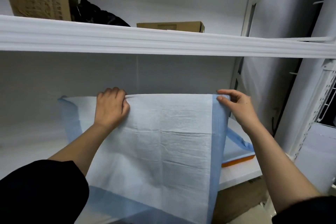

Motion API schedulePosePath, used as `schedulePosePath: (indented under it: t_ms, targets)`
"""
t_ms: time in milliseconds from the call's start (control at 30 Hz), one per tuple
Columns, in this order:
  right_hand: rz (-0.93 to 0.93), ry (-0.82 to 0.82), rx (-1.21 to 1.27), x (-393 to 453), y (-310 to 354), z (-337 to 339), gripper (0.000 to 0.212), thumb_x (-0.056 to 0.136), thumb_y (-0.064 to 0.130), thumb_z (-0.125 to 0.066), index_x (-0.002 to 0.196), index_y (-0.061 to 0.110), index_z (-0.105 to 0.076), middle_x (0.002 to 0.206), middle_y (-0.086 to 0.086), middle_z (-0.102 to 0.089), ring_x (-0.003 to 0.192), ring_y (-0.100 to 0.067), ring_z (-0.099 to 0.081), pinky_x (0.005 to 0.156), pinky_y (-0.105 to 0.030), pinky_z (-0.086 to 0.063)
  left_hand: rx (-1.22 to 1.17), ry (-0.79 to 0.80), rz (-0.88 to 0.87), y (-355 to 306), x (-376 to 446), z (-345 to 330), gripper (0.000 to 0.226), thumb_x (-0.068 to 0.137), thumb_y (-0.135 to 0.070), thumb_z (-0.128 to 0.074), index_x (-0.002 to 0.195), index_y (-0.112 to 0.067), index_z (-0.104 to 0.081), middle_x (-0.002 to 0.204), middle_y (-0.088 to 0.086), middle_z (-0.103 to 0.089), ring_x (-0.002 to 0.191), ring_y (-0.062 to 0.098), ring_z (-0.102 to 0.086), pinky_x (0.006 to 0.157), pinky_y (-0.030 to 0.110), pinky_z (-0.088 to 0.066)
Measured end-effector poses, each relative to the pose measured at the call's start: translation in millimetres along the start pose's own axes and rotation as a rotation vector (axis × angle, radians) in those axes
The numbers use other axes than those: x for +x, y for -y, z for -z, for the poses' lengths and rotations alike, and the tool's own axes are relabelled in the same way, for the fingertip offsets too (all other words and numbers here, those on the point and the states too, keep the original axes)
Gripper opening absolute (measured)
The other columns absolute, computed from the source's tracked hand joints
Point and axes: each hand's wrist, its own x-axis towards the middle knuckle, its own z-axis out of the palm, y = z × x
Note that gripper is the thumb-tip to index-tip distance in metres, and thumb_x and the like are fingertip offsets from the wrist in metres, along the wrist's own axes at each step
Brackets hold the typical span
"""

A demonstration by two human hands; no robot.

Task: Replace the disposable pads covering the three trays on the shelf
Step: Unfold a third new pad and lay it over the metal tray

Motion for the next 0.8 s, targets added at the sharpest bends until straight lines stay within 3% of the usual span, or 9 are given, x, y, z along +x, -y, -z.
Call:
schedulePosePath:
  t_ms: [100, 233, 433, 567, 667, 800]
  targets:
    - [-0.009, 0.004, -0.003, 7, -3, 4, 0.023, 0.088, 0.014, -0.065, 0.111, 0.021, -0.066, 0.099, 0.015, -0.063, 0.089, 0.003, -0.058, 0.073, -0.013, -0.05, 0.039, 0.009, -0.005, -1, 1, 3, 0.029, 0.074, -0.023, -0.033, 0.079, -0.006, -0.056, 0.073, 0.013, -0.056, 0.066, 0.032, -0.051, 0.064, 0.037, -0.039]
    - [-0.132, -0.018, 0.197, 13, -12, 4, 0.022, 0.092, 0.014, -0.059, 0.112, 0.018, -0.067, 0.104, 0.005, -0.067, 0.093, -0.003, -0.061, 0.075, -0.015, -0.05, 0.063, 0.057, 0.023, -3, 1, 2, 0.031, 0.074, -0.025, -0.032, 0.079, -0.006, -0.056, 0.073, 0.013, -0.057, 0.065, 0.032, -0.052, 0.063, 0.037, -0.039]
    - [-0.125, -0.227, 0.187, 13, -18, 1, 0.02, 0.095, 0.015, -0.055, 0.113, 0.014, -0.065, 0.1, 0.009, -0.063, 0.091, -0.003, -0.058, 0.074, -0.016, -0.047, 0.089, 0.055, -0.06, -9, 7, 1, 0.026, 0.077, -0.024, -0.034, 0.074, -0.007, -0.053, 0.067, 0.01, -0.055, 0.059, 0.031, -0.052, 0.058, 0.034, -0.037]
    - [-0.147, -0.076, 0.143, 17, -26, 6, 0.022, 0.094, 0.026, -0.056, 0.114, 0.026, -0.065, 0.106, 0.019, -0.06, 0.105, -0.003, -0.053, 0.09, -0.022, -0.043, 0.089, 0.049, -0.111, -14, 11, 0, 0.027, 0.078, -0.025, -0.033, 0.073, -0.008, -0.053, 0.067, 0.01, -0.056, 0.058, 0.03, -0.052, 0.058, 0.033, -0.038]
    - [-0.139, 0.05, 0.06, 21, -25, 13, 0.022, 0.088, 0.018, -0.065, 0.11, 0.02, -0.067, 0.101, 0.014, -0.063, 0.094, 0.0, -0.057, 0.08, -0.016, -0.045, 0.105, 0.037, -0.146, -16, 13, 1, 0.025, 0.078, -0.024, -0.034, 0.071, -0.008, -0.052, 0.065, 0.01, -0.055, 0.056, 0.03, -0.051, 0.057, 0.032, -0.036]
    - [-0.118, -0.001, -0.037, 29, -27, 20, 0.01, 0.085, 0.015, -0.069, 0.091, 0.009, -0.065, 0.091, 0.0, -0.061, 0.084, -0.011, -0.054, 0.066, -0.02, -0.042, 0.108, 0.051, -0.165, -16, 14, 0, 0.027, 0.079, -0.026, -0.034, 0.07, -0.009, -0.053, 0.065, 0.009, -0.056, 0.056, 0.029, -0.052, 0.058, 0.033, -0.039]
